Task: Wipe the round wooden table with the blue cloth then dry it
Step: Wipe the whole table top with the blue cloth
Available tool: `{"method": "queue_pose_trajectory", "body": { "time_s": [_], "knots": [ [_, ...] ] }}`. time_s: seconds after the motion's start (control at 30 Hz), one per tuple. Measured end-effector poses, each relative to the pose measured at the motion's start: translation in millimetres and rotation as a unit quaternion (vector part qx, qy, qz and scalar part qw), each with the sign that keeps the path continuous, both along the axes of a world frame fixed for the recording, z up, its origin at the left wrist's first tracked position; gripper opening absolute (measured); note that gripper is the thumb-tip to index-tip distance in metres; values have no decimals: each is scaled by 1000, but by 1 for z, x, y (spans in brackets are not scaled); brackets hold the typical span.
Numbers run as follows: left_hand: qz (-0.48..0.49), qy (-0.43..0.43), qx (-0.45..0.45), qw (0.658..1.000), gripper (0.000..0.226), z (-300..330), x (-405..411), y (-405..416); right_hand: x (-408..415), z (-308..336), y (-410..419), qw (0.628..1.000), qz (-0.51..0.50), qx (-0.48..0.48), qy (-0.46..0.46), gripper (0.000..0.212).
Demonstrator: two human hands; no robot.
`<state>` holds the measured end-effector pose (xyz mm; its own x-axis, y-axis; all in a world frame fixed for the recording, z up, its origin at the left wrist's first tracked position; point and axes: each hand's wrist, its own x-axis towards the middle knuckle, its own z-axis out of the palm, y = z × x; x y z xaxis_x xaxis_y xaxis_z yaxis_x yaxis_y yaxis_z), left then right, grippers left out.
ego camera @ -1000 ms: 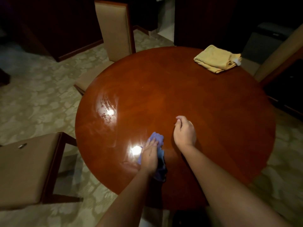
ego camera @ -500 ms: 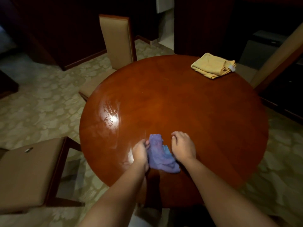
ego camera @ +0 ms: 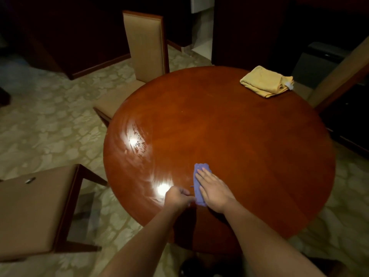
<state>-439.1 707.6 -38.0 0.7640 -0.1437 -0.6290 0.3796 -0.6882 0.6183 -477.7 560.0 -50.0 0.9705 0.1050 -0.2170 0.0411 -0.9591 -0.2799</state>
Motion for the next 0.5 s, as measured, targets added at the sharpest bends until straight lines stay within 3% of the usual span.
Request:
{"method": "queue_pose_trajectory", "body": {
  "time_s": [0.1, 0.2, 0.5],
  "knots": [
    [-70, -39, 34, 996, 33, 2, -6, -8, 3, 2, -2, 1000, 5, 1, 11, 53],
    [-101, -71, 76, 989, 14, 8, -5, -12, 3, 3, -1, 1000, 6, 7, 8, 54],
    [-151, -81, 133, 976, 20, 16, 12, -6, 2, 0, 6, 999, -27, 37, -5, 52]
  ]
}}
